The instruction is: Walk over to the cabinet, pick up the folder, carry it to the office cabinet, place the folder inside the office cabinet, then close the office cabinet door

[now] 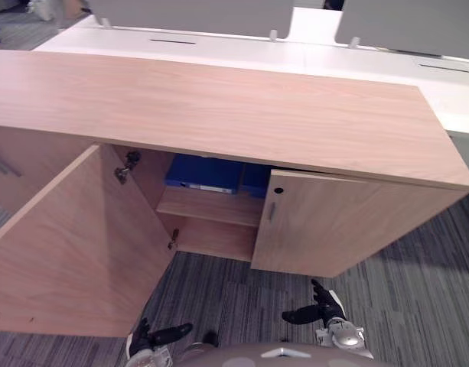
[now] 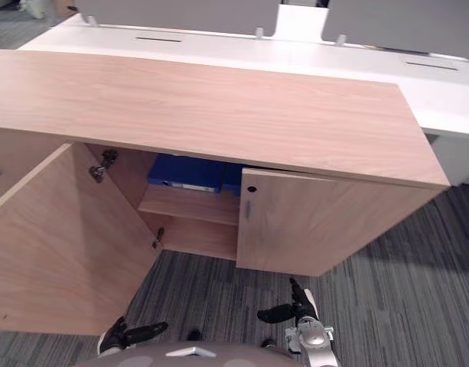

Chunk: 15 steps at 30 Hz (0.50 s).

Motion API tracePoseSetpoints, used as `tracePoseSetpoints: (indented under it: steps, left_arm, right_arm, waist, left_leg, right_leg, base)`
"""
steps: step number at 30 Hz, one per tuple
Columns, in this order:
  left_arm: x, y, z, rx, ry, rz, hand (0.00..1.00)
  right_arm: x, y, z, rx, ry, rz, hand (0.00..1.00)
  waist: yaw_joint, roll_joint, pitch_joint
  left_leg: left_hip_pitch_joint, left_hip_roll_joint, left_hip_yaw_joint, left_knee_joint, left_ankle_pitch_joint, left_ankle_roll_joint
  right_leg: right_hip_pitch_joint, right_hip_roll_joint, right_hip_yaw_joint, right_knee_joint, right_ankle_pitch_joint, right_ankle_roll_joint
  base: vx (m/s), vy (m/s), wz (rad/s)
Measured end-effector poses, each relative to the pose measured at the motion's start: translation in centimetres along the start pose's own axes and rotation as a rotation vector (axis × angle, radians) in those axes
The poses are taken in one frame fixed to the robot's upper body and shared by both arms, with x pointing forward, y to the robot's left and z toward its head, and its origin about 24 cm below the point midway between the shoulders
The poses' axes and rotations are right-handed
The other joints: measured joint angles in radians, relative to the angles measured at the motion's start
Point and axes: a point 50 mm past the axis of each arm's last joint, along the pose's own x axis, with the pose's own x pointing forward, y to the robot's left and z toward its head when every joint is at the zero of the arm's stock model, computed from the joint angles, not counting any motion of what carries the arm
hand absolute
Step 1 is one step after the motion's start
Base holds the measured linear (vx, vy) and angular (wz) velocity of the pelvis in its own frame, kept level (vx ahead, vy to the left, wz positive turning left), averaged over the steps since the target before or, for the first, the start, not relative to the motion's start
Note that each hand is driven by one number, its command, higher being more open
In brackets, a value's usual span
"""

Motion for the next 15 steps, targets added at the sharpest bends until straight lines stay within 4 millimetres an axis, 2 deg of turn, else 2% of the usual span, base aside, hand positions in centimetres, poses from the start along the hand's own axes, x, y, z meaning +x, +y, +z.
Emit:
tracePoseSetpoints:
  steps: [5,7,12,15]
  left_arm:
    - [0.0,4.1,1.2,-0.208,-0.057,0.163,1.00]
    - [0.0,5.1,1.9,-0.260,-0.087,0.206,1.00]
    - [-0.4,6.1,5.1,-0.311,-0.226,0.235,1.00]
    - [-0.6,6.4,6.5,-0.317,-0.292,0.240,1.00]
  right_arm:
    - [0.6,-0.6,1.3,0.002,-0.022,-0.023,1.00]
    - [0.8,-1.1,1.9,0.014,-0.037,-0.046,1.00]
    - [1.3,-2.6,3.5,-0.006,-0.080,-0.089,1.00]
    - [1.5,-2.5,4.2,-0.010,-0.098,-0.087,1.00]
  waist:
    - [0.038,0.014,-0.001]
    - [0.056,0.023,0.005]
    - [0.105,0.059,0.027]
    - [0.121,0.066,0.031]
  left_leg:
    - [-0.021,-0.009,-0.084,0.000,0.009,-0.002]
    - [-0.025,-0.016,-0.113,0.002,0.013,-0.002]
    - [-0.038,-0.037,-0.211,0.003,0.030,-0.007]
    - [-0.047,-0.043,-0.248,0.003,0.039,-0.010]
  right_leg:
    - [0.005,-0.012,-0.082,0.054,-0.047,0.000]
    - [0.011,-0.020,-0.112,0.073,-0.062,0.003]
    - [0.035,-0.043,-0.205,0.127,-0.109,0.002]
    - [0.036,-0.047,-0.241,0.144,-0.124,0.003]
  base:
    - [0.03,-0.032,0.48]
    - [0.04,-0.027,0.47]
    - [0.03,-0.034,0.63]
    - [0.01,-0.026,0.43]
